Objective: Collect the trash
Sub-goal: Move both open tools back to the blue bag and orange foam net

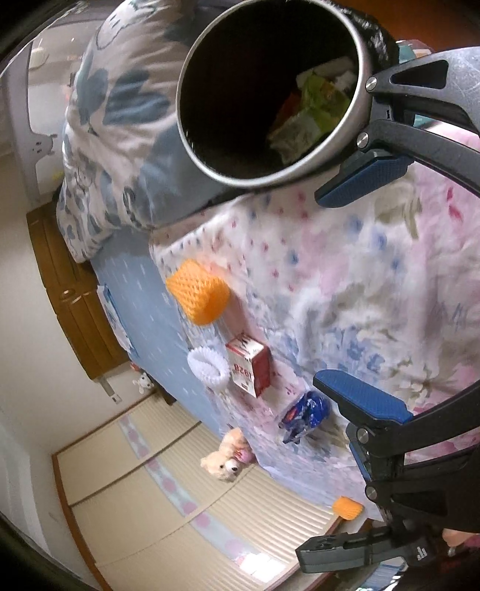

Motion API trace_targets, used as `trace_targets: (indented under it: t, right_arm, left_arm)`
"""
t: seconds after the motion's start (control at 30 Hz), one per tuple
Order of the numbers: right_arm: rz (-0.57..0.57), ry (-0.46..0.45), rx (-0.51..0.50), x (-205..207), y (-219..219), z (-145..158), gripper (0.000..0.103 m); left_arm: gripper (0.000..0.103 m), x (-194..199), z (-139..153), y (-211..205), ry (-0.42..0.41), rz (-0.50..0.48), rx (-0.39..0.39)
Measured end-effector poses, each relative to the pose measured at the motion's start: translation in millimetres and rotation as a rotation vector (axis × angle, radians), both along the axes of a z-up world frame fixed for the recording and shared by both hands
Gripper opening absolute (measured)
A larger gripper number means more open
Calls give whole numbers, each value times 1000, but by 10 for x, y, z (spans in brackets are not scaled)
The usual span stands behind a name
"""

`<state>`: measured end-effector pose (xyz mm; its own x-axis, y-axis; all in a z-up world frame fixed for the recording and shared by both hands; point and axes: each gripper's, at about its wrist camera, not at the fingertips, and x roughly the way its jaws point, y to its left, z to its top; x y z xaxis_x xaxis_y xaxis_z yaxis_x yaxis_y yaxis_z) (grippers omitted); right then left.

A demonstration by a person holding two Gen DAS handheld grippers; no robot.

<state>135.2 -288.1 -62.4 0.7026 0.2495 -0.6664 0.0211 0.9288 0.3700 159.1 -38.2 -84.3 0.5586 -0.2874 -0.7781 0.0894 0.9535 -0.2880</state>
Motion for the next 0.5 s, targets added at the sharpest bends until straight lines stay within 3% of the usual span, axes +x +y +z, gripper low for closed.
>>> trace_targets:
  t: [0.5]
  right_arm:
    - [49, 10, -31, 450, 230, -81, 91]
  left_arm:
    - [71, 365, -115, 85, 49, 48, 14]
